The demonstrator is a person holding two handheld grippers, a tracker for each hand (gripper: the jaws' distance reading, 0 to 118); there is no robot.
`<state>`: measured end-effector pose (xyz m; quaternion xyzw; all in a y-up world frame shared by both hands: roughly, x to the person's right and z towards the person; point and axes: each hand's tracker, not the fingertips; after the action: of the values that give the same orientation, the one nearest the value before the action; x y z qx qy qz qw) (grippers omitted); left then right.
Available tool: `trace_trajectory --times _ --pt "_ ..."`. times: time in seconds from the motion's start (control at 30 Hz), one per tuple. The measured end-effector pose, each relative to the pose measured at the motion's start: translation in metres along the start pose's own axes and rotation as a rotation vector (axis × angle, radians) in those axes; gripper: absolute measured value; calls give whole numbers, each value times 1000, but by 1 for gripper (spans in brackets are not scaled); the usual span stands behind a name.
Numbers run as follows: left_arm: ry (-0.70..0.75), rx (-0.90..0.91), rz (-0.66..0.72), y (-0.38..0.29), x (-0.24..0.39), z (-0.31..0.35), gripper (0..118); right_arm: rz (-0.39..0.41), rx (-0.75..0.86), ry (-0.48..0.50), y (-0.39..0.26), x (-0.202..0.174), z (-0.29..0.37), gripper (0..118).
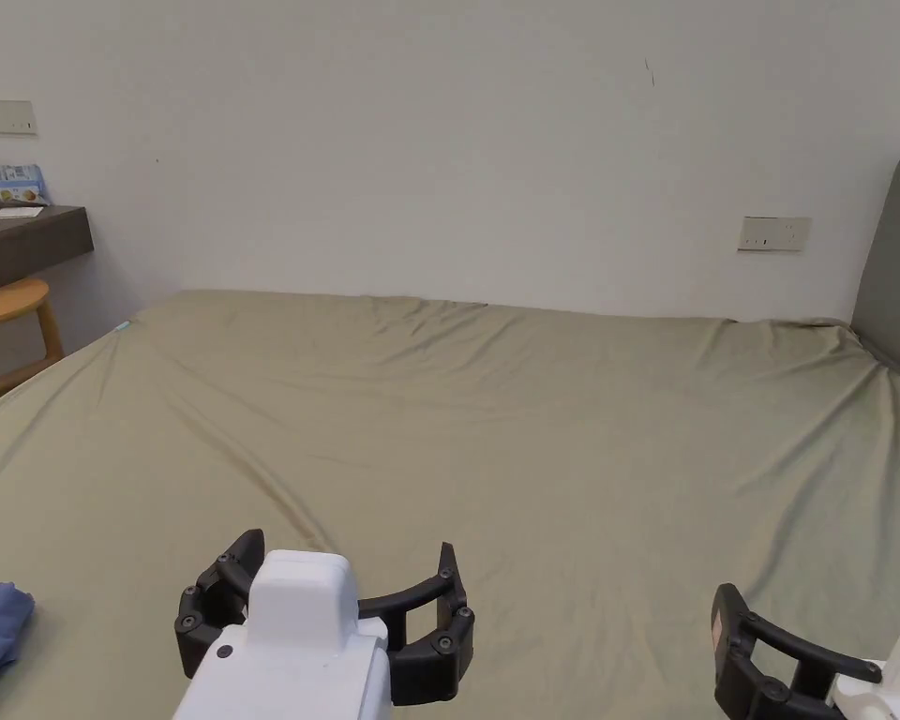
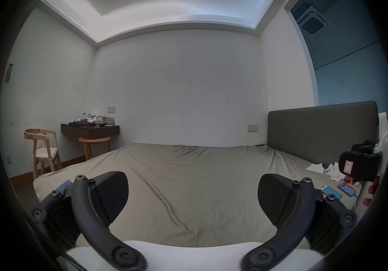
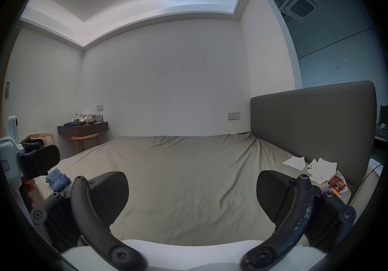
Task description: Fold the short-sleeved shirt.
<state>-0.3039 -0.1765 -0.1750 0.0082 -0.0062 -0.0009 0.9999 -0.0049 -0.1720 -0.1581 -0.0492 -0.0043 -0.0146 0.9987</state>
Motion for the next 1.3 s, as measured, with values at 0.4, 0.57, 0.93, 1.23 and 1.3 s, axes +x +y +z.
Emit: trace_trajectory --times 0.4,0.57,0.93,1.23,1.3 --pt "-7 9 -9 2 4 -2 118 27 9 0 2 -1 -1 118" --pt "-8 9 -7 2 5 -2 118 32 9 0 3 -1 -2 118" --pt "-11 12 -14 0 7 -1 118 47 14 -3 1 -4 -1 118" --pt "-6 2 -15 -2 6 0 118 63 21 2 2 -8 1 118" --pt "-6 4 -14 -1 6 0 118 63 19 2 2 -9 1 118"
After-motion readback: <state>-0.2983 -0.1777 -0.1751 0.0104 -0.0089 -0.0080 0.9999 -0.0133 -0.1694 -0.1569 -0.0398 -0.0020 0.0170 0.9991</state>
